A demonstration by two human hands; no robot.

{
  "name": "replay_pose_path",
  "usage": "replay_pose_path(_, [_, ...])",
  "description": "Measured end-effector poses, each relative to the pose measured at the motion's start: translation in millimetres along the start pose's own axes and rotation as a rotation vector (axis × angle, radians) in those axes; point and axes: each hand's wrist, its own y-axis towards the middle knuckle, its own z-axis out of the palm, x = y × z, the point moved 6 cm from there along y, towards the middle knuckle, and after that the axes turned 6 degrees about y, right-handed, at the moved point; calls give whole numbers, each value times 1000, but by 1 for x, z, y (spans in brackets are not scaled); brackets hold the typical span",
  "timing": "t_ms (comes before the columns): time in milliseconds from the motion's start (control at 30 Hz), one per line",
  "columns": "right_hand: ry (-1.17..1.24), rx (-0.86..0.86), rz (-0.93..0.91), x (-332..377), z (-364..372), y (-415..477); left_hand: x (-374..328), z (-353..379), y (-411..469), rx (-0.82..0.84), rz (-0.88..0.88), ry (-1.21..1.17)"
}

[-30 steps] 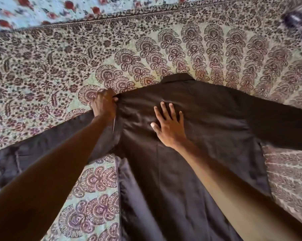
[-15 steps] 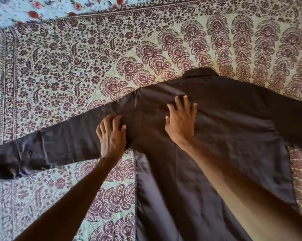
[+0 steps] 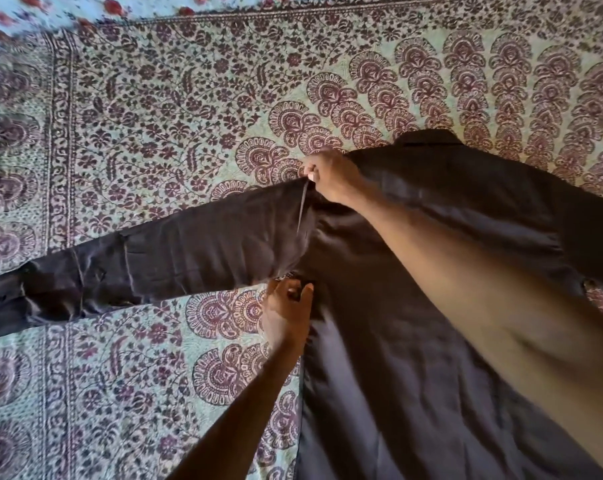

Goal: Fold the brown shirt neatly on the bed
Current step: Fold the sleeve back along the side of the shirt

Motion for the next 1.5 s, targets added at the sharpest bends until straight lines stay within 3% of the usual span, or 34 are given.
replay_pose_path(100, [-7, -15, -56, 2, -18, -8, -16, -5, -15, -89, -29, -156])
replay_pose_path(200, [74, -75, -65, -6, -39, -16, -41, -7, -39, -123, 103, -199])
replay_pose_path(367, [232, -120, -23, -48, -90, -32, -83, 29, -67, 77, 334, -158])
replay_pose_path(467, [111, -82, -37, -82, -116, -46, -99, 63, -76, 213, 331, -177])
replay_pose_path(600, [-34, -94, 2, -129, -132, -68, -113, 104, -85, 272, 308, -204])
replay_pose_path(733, [-125, -74, 48, -166, -122, -81, -117, 143, -94, 441, 291, -72])
replay_pose_path(833, [-91, -77, 94, -176, -109, -93, -114, 147, -99, 357, 342, 105])
replay_pose_path(900, [-23, -214, 131, -171, -108, -111, -112, 135, -107, 245, 405, 83])
replay_pose_path(1000, [105, -410, 237, -152, -101, -164, -95, 112, -120, 143, 488, 81])
replay_pose_path(1100, [253, -291, 434, -136, -60, -236, -63, 91, -136, 131, 529, 105])
replay_pose_path(1200, [315, -158, 612, -113, -8, -314, -22, 82, -163, 232, 569, 153])
replay_pose_path(1400, [452, -30, 886, -78, 77, -429, 62, 68, -237, 604, 535, 303])
replay_pose_path(1500, [500, -79, 898, -59, 99, -462, 95, 57, -266, 590, 503, 271])
